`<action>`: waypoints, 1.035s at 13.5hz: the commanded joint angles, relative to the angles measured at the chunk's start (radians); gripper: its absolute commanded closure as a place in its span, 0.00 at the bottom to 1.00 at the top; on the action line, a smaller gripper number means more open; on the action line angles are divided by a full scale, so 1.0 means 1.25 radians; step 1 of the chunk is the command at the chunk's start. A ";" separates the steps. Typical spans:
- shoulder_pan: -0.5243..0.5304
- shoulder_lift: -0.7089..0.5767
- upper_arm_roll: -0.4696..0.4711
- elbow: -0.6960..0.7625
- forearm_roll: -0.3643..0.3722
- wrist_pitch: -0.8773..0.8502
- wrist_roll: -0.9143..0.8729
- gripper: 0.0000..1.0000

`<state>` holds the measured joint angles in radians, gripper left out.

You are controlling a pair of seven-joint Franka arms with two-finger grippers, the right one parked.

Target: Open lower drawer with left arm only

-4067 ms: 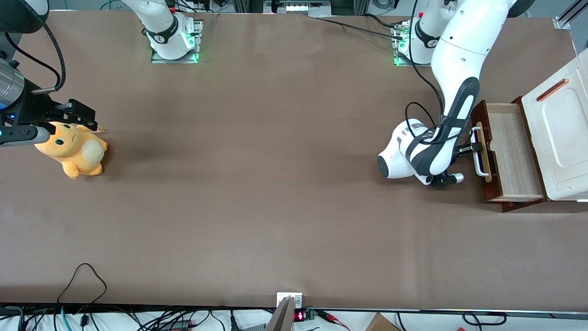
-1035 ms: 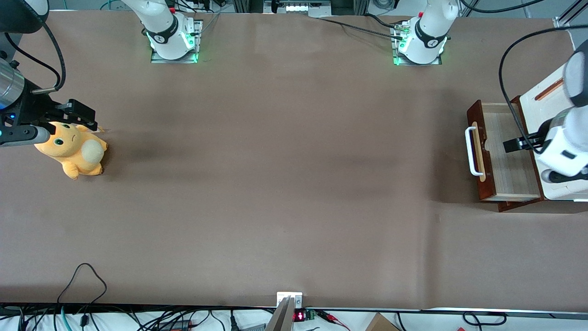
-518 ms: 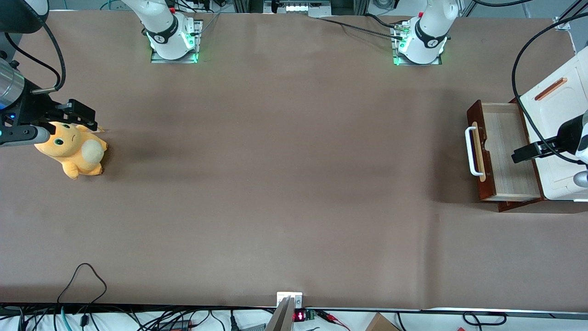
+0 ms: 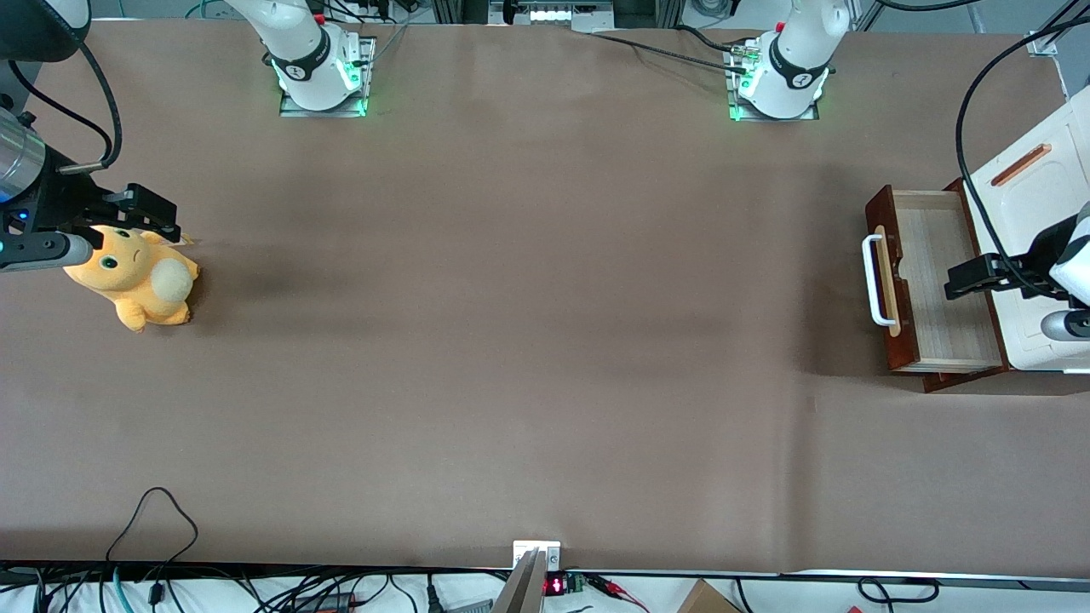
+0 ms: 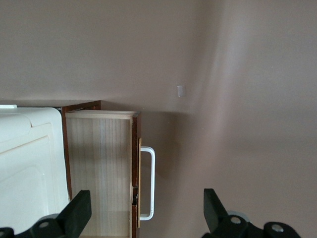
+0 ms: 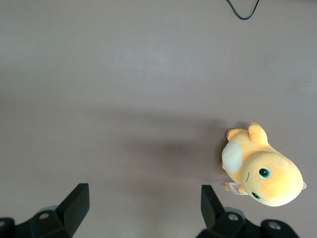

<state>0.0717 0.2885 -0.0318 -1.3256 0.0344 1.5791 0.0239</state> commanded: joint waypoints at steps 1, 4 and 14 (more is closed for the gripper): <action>0.005 -0.028 -0.003 -0.006 -0.013 0.007 0.018 0.00; -0.003 -0.064 -0.003 -0.025 -0.020 0.004 0.014 0.00; -0.030 -0.097 -0.011 -0.063 -0.021 -0.030 -0.015 0.00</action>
<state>0.0290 0.2192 -0.0426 -1.3391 0.0333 1.5355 0.0103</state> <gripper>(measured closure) 0.000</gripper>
